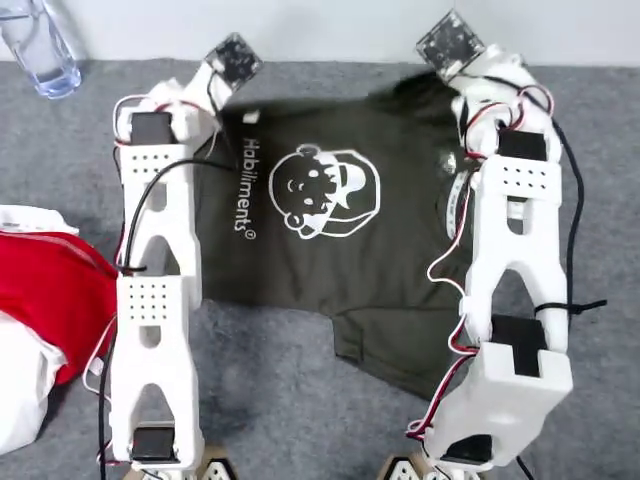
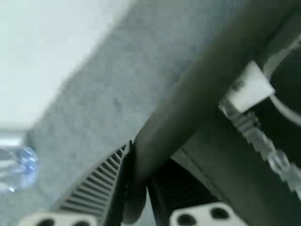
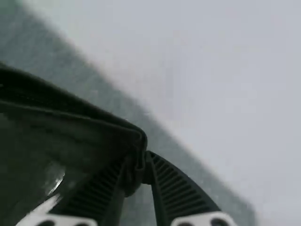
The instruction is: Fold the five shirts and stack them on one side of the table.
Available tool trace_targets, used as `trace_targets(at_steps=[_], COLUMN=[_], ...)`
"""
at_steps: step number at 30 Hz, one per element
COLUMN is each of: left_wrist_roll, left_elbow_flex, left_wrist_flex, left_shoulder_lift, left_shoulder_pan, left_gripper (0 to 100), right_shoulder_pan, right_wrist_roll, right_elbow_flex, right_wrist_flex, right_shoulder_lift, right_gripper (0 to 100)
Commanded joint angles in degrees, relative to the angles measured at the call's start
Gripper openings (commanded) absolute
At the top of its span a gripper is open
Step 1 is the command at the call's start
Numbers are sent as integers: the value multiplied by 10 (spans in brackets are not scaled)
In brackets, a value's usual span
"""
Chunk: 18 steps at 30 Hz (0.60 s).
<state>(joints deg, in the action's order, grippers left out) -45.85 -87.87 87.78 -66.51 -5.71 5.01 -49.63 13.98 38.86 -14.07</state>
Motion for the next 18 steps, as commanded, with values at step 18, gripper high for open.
trace_targets(at_steps=[18], left_wrist_roll=[-71], left_elbow_flex=[-24], left_wrist_flex=[130], left_shoulder_lift=[-54], left_shoulder_pan=[-64], left_gripper=[13], right_shoulder_pan=[22], right_wrist_roll=[4], right_elbow_flex=[2], right_wrist_flex=[482], right_shoulder_lift=[103], right_gripper=[9])
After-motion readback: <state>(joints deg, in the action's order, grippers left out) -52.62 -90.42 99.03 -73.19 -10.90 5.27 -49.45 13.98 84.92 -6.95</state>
